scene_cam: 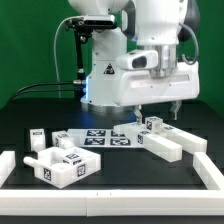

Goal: Assemble chair

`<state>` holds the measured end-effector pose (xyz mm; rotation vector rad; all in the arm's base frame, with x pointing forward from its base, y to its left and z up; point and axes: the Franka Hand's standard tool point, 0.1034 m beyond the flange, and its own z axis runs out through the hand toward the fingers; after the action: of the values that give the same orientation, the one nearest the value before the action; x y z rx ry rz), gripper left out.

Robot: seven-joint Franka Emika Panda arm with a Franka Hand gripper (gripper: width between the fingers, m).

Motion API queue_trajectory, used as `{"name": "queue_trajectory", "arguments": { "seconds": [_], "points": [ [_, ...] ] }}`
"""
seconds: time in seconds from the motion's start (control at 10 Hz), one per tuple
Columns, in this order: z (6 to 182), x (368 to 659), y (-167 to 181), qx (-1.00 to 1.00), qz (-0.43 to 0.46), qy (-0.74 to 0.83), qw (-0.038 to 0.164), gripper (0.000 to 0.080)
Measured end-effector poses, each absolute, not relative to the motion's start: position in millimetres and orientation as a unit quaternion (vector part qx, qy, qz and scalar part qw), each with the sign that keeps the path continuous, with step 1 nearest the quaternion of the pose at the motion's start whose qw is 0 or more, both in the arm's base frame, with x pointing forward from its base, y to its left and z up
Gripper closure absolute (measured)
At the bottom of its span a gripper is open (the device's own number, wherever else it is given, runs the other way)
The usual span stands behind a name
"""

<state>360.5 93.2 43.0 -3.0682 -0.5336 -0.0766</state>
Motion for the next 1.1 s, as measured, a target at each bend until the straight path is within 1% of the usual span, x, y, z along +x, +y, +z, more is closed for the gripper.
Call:
{"name": "queue_trajectory", "arguments": {
  "seconds": [0.2,0.4,0.7,0.8,1.0,1.1],
  "points": [
    [26.6,349,96,-0.985,-0.012,-0.17,0.014,0.015],
    [27.9,349,107,-0.988,-0.004,-0.154,0.017,0.015],
    [27.8,351,105,-0.987,0.0,-0.16,0.016,0.015],
    [31.9,344,101,-0.987,0.031,-0.156,0.015,0.015],
    [49.1,341,96,-0.987,0.05,-0.153,0.014,0.015],
    [54.6,341,95,-0.987,0.044,-0.152,0.013,0.015]
  ]
}}
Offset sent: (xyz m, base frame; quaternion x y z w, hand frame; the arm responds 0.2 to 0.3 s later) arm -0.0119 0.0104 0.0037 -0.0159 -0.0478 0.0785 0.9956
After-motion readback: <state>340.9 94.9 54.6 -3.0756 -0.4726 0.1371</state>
